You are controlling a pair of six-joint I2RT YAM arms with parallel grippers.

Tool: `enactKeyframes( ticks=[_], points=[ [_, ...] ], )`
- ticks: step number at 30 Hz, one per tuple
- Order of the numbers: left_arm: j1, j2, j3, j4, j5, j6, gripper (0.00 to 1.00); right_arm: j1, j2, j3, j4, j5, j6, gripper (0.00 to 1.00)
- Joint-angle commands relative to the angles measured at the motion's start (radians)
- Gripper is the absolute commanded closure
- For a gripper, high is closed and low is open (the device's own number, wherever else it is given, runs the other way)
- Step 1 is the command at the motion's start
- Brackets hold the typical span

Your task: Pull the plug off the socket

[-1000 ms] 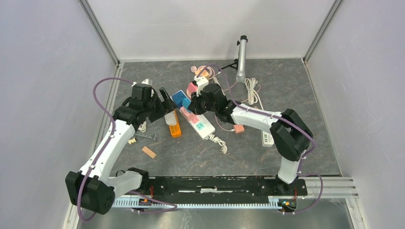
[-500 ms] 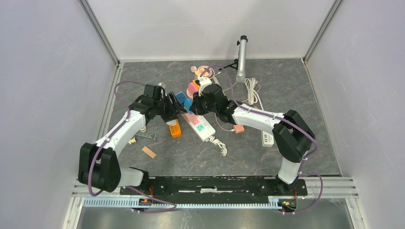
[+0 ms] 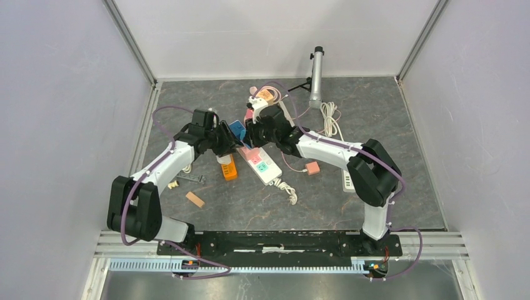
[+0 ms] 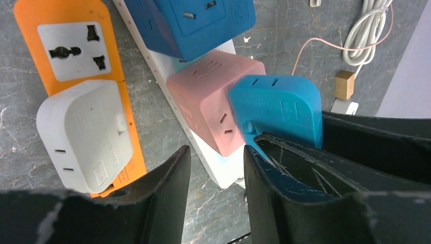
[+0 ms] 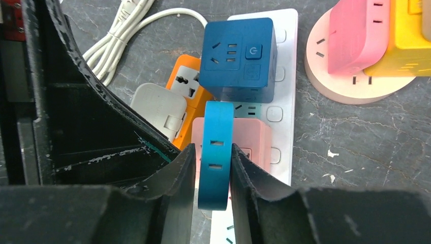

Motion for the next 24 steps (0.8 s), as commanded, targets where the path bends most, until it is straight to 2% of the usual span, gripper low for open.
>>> enactKeyframes(
  ticks=[1, 4, 8, 9, 18, 24],
  points=[
    [0.005, 0.03, 0.003, 0.066, -0.013, -0.033, 0.51, -0.004, 0.018, 0.055, -0.029, -0.024, -0.029, 0.69],
    [0.008, 0.056, 0.021, 0.058, -0.02, -0.015, 0.54, -0.007, 0.012, 0.042, -0.026, -0.037, -0.012, 0.77],
    [0.009, 0.083, 0.027, 0.049, -0.014, 0.001, 0.58, -0.015, 0.009, 0.043, -0.029, -0.053, 0.022, 0.98],
    [0.009, 0.087, 0.023, 0.052, -0.016, 0.001, 0.58, -0.017, 0.007, 0.046, -0.029, -0.053, 0.031, 1.0],
    [0.009, 0.126, -0.003, 0.075, -0.017, 0.004, 0.59, -0.036, 0.01, 0.055, -0.005, -0.152, 0.126, 1.0],
    [0.008, 0.109, -0.065, 0.105, -0.031, -0.006, 0.63, -0.034, -0.009, 0.036, 0.053, -0.16, 0.093, 1.0]
  ],
)
